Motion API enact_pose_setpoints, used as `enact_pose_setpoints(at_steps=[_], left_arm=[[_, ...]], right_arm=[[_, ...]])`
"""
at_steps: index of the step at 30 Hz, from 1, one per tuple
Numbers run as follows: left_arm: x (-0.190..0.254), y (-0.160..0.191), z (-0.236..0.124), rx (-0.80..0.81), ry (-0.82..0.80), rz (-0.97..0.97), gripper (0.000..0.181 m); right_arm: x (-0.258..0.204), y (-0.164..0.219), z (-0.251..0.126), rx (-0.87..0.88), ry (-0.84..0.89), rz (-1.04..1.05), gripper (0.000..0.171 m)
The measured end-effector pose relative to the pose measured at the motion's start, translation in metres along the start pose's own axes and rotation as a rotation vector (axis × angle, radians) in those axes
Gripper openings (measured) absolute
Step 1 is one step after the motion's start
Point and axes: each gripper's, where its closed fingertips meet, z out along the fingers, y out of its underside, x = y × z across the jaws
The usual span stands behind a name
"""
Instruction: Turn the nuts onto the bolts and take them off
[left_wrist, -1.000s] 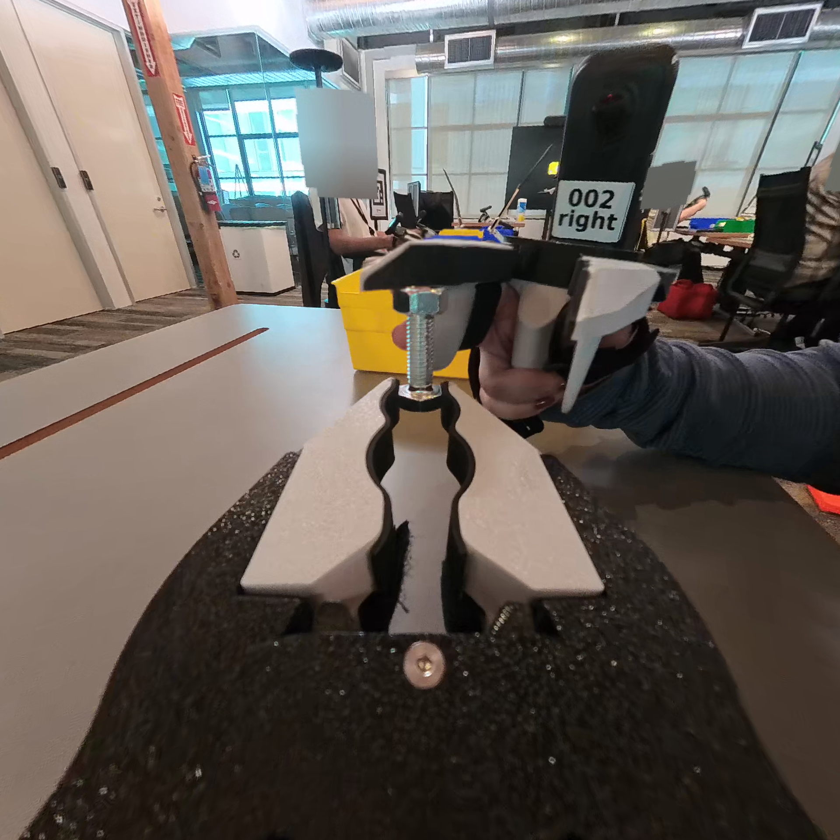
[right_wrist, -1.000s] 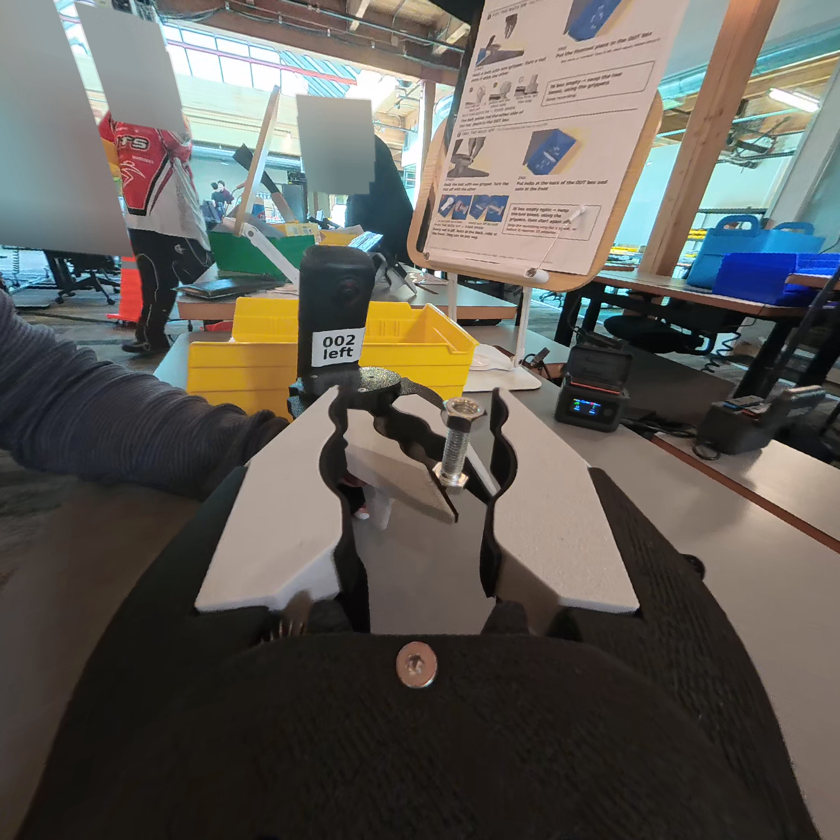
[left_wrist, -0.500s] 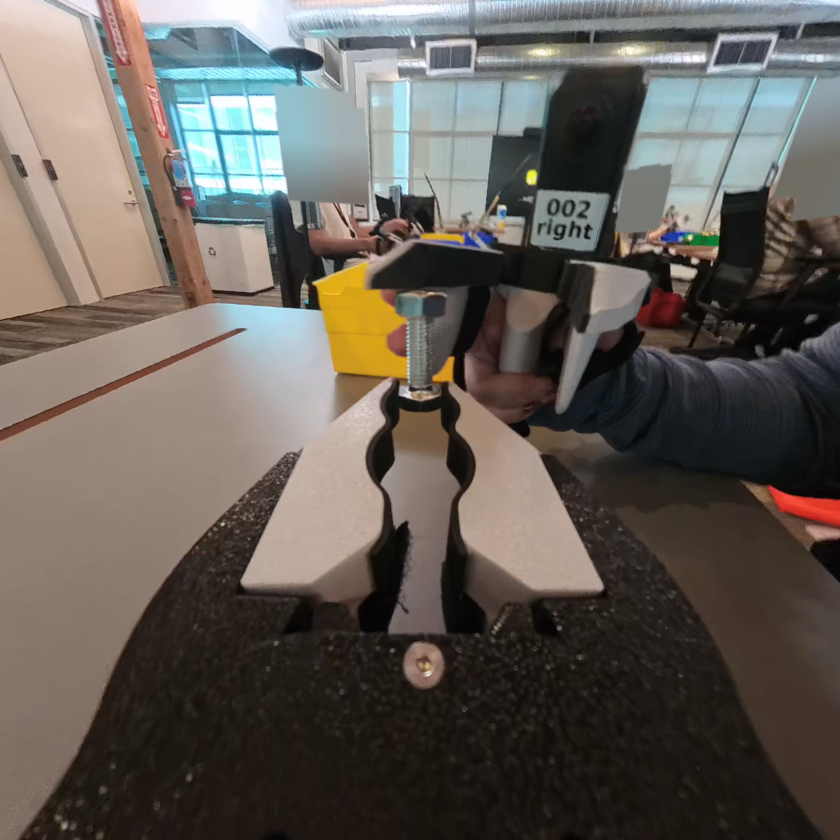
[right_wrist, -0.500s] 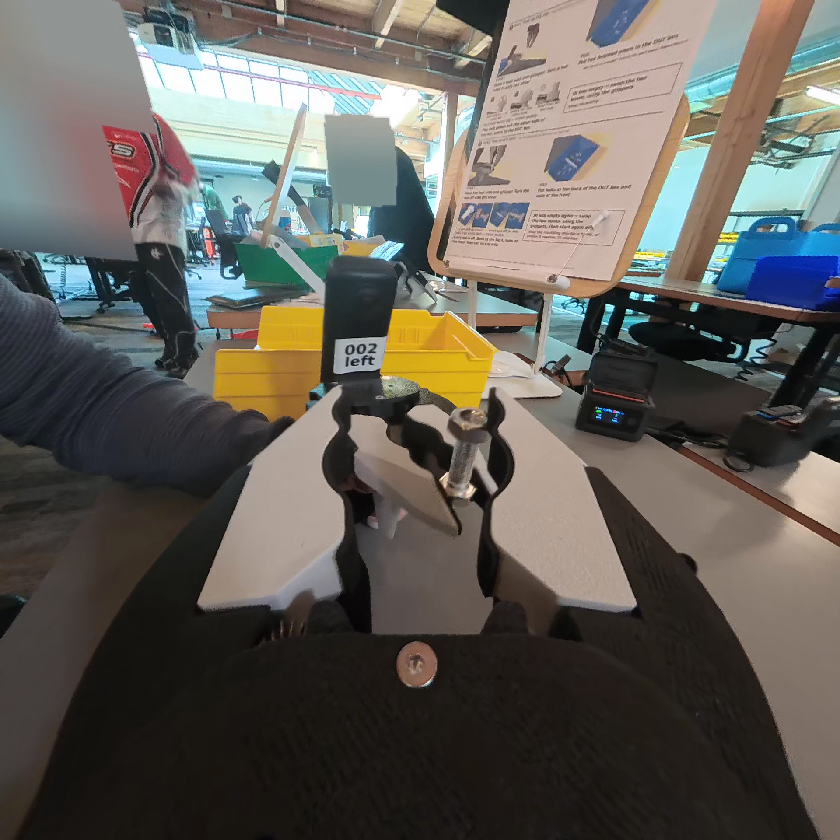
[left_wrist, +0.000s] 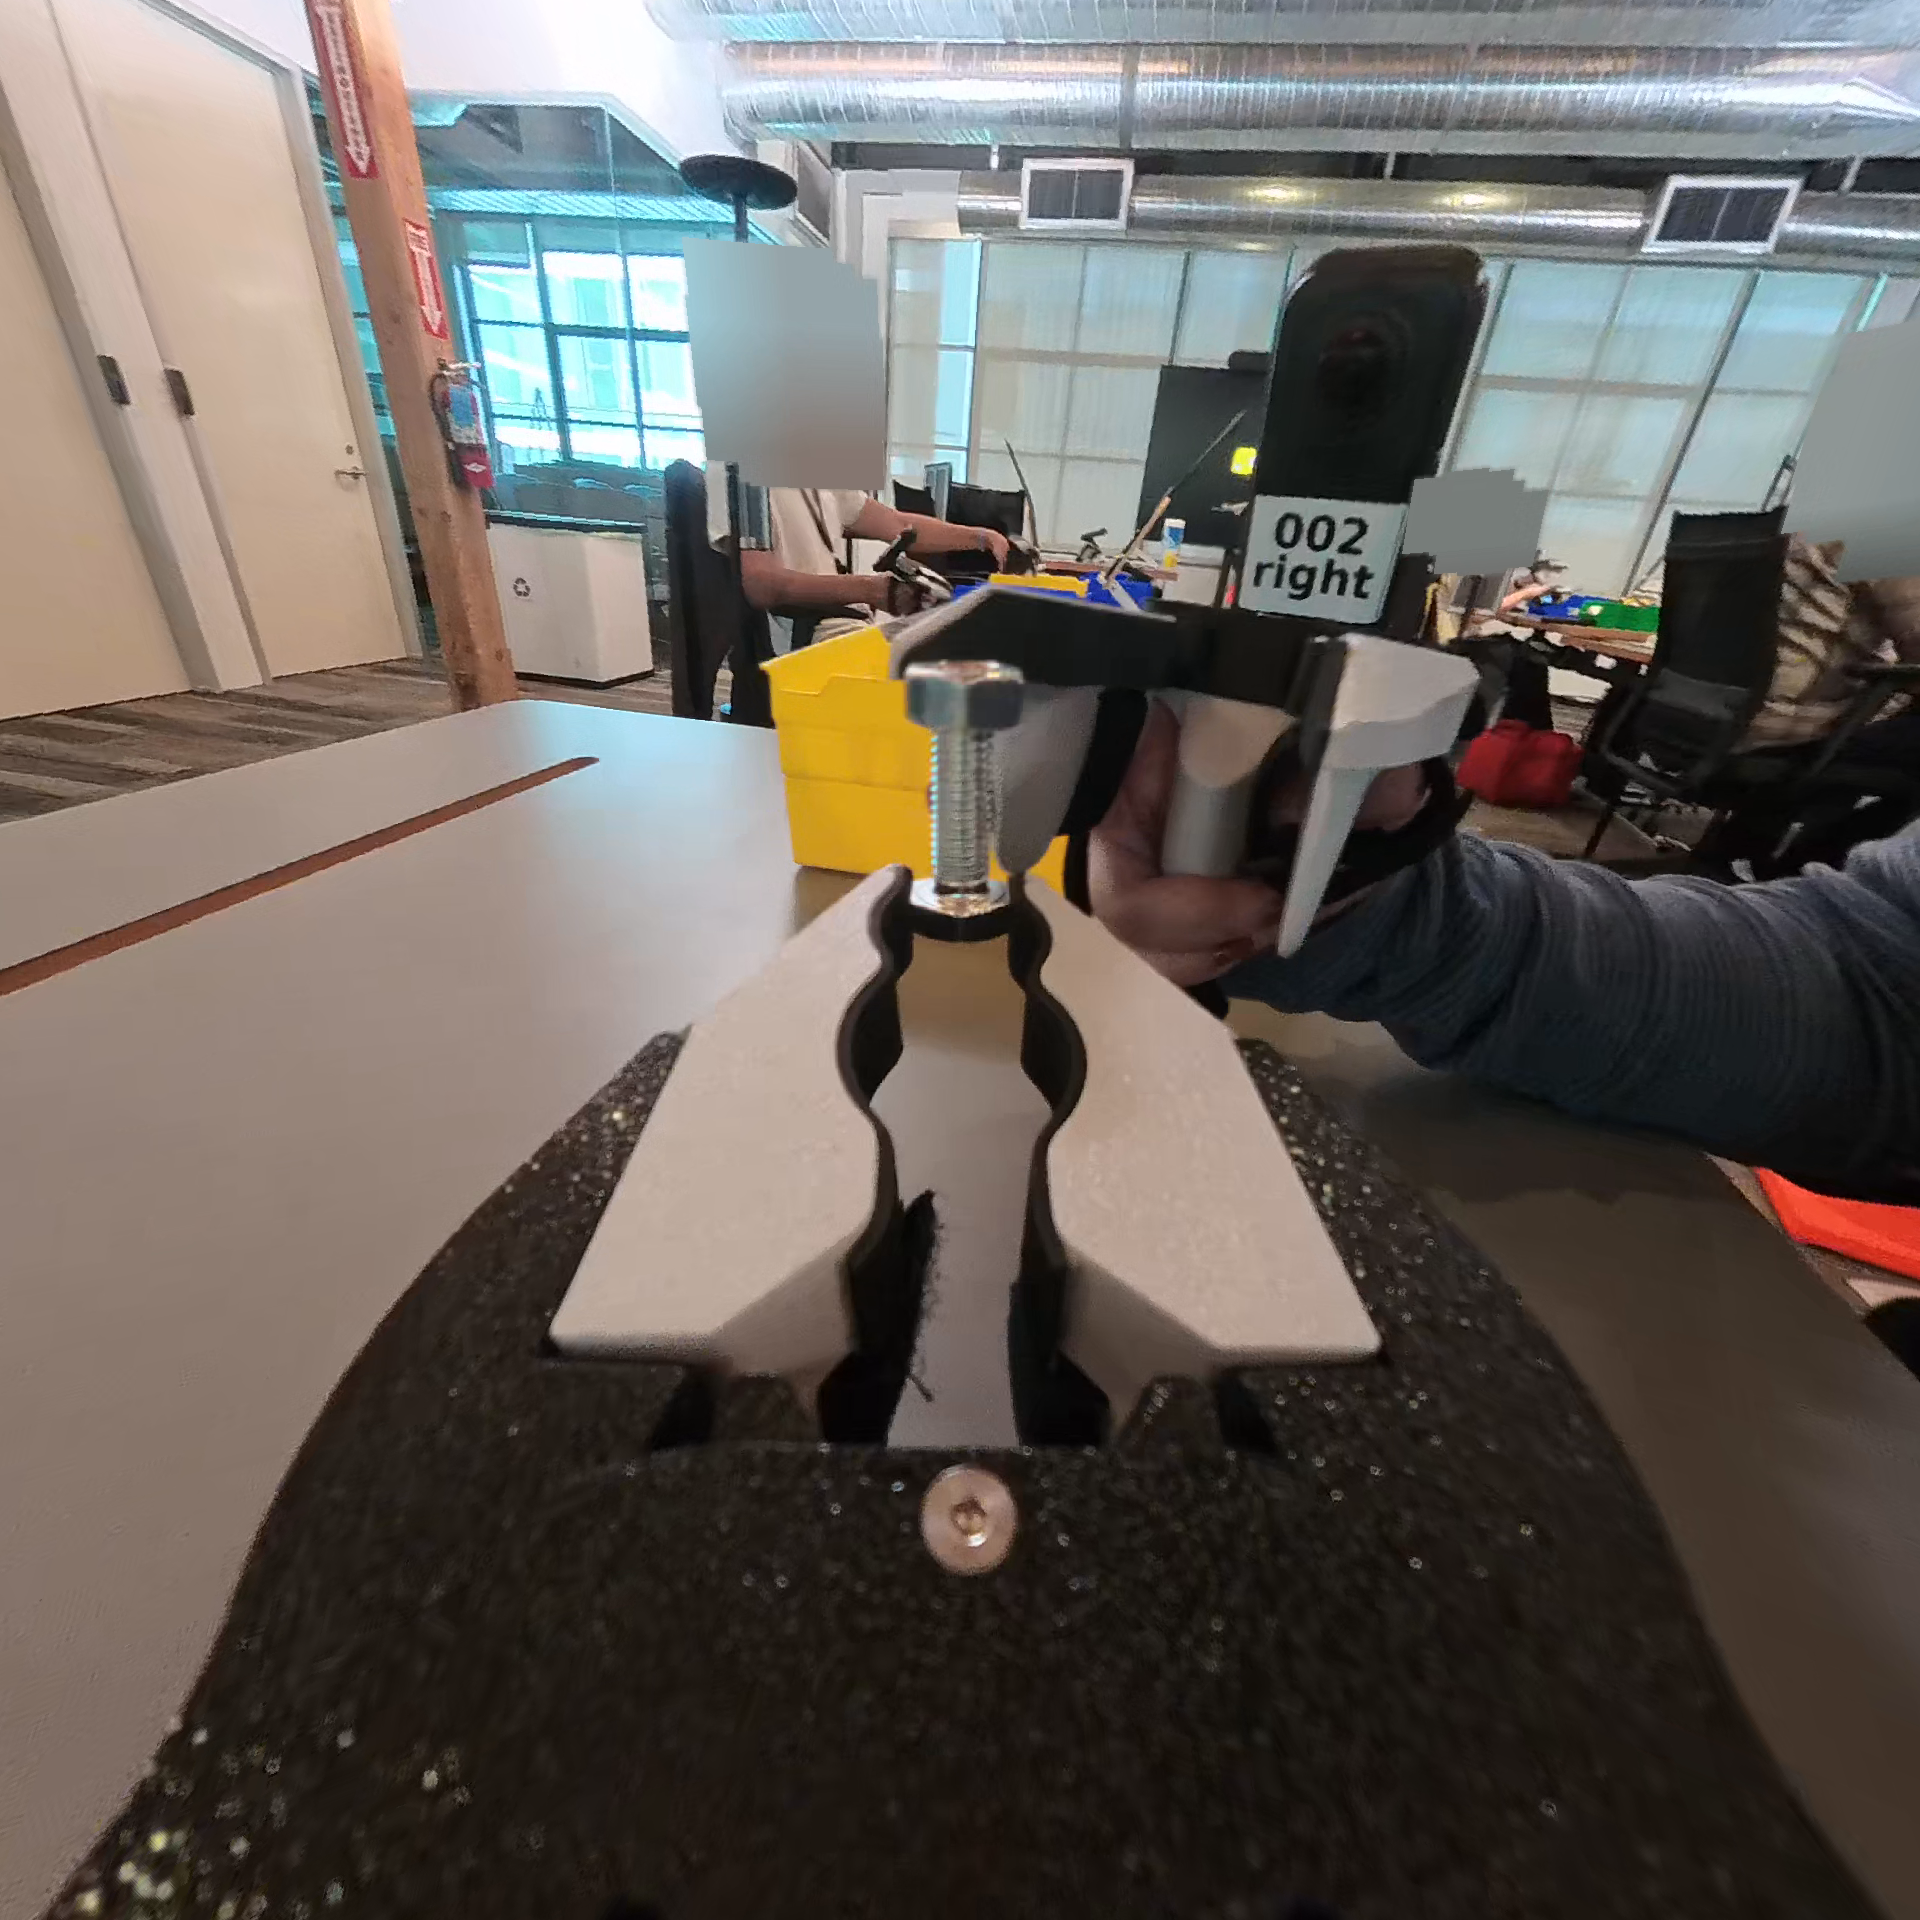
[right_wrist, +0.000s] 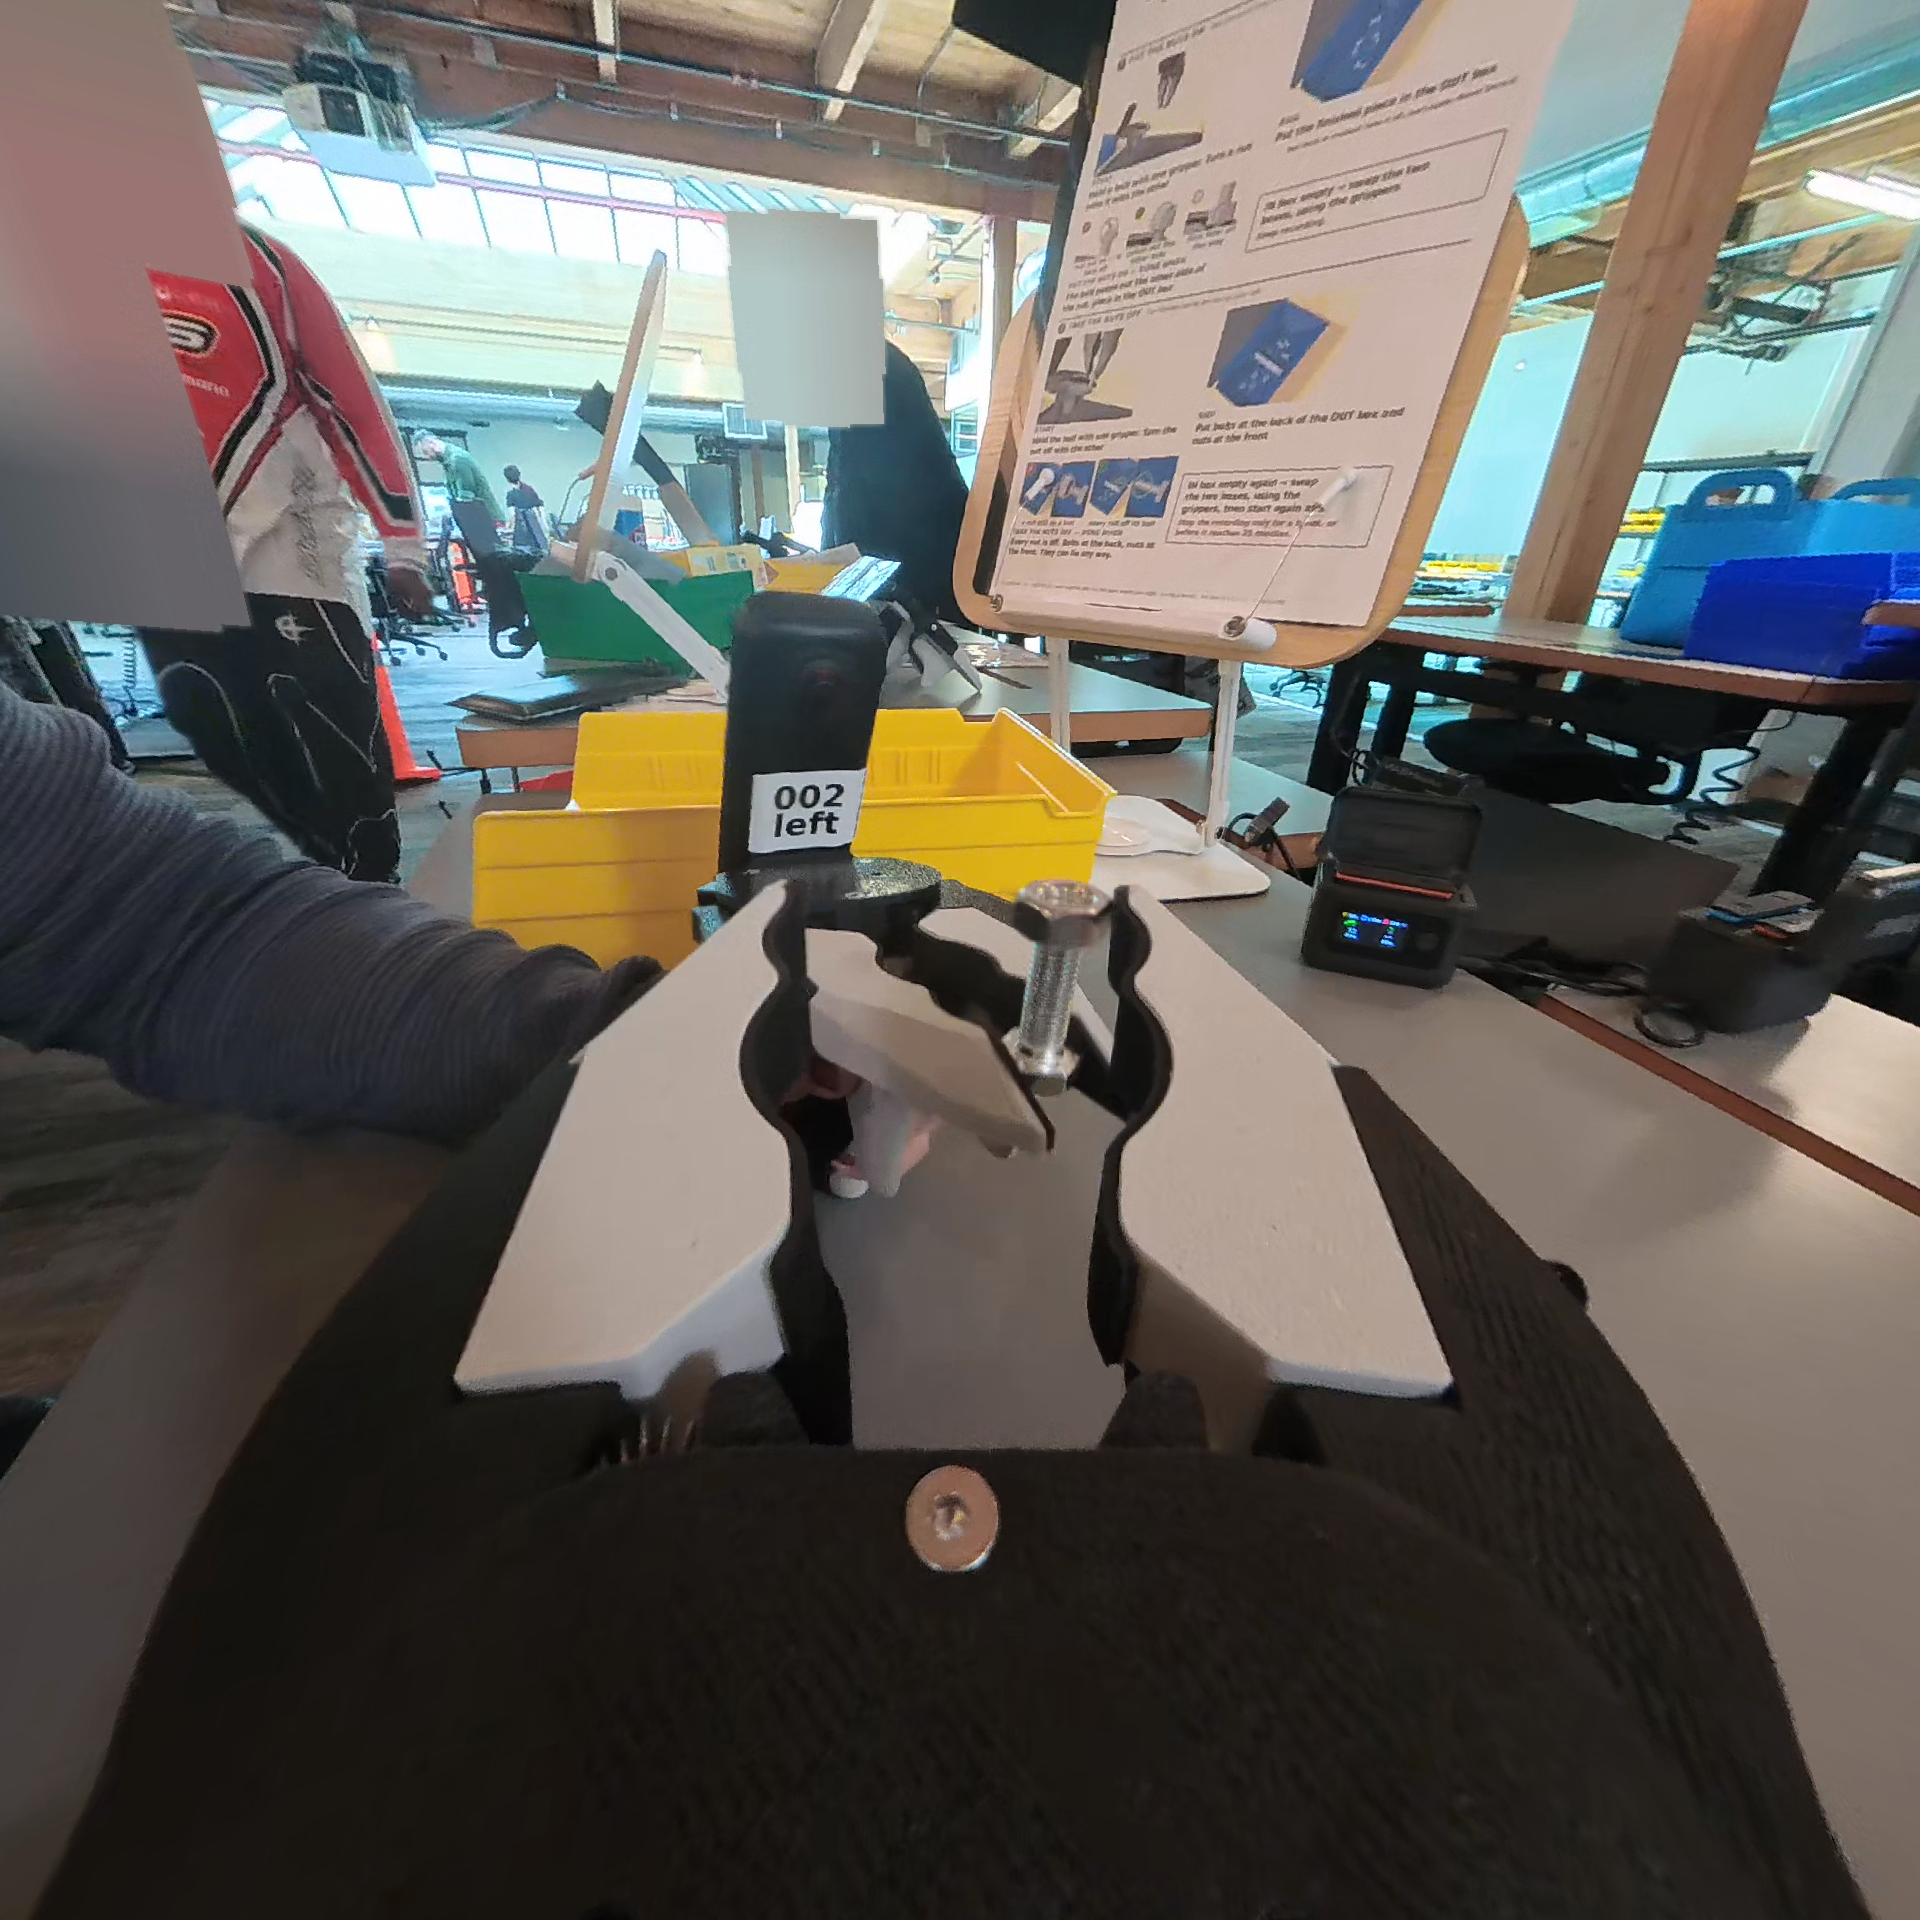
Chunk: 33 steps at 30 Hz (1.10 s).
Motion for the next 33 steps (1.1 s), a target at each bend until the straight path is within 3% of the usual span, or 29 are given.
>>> enact_pose_setpoints(at_steps=[2, 9, 15, 21, 25, 27, 33], left_arm=[[-0.007, -0.002, -0.003, 0.01, -0.026, -0.018, 0.016], [0.011, 0.009, 0.006, -0.066, 0.028, 0.078, 0.016], [-0.015, -0.011, -0.01, 0.084, -0.025, -0.112, 0.015], [0.018, 0.008, 0.008, -0.051, 0.071, 0.042, 0.016], [0.005, -0.004, 0.0, 0.036, 0.046, -0.057, 0.016], [-0.004, -0.007, -0.005, 0.053, 0.018, -0.088, 0.016], [0.018, 0.007, 0.007, -0.048, 0.076, 0.025, 0.016]], right_arm=[[0.003, -0.003, -0.005, 0.007, -0.001, 0.011, 0.051], [-0.002, 0.001, 0.002, -0.002, -0.013, 0.006, 0.06], [0.006, -0.006, -0.009, 0.016, -0.002, 0.026, 0.052], [0.0, 0.004, 0.002, -0.02, -0.005, 0.015, 0.064], [-0.004, 0.004, 0.001, -0.028, -0.033, 0.02, 0.06], [0.0, 0.0, -0.005, -0.012, -0.041, 0.047, 0.048], [-0.003, 0.003, 0.003, -0.008, -0.027, 0.041, 0.064]])
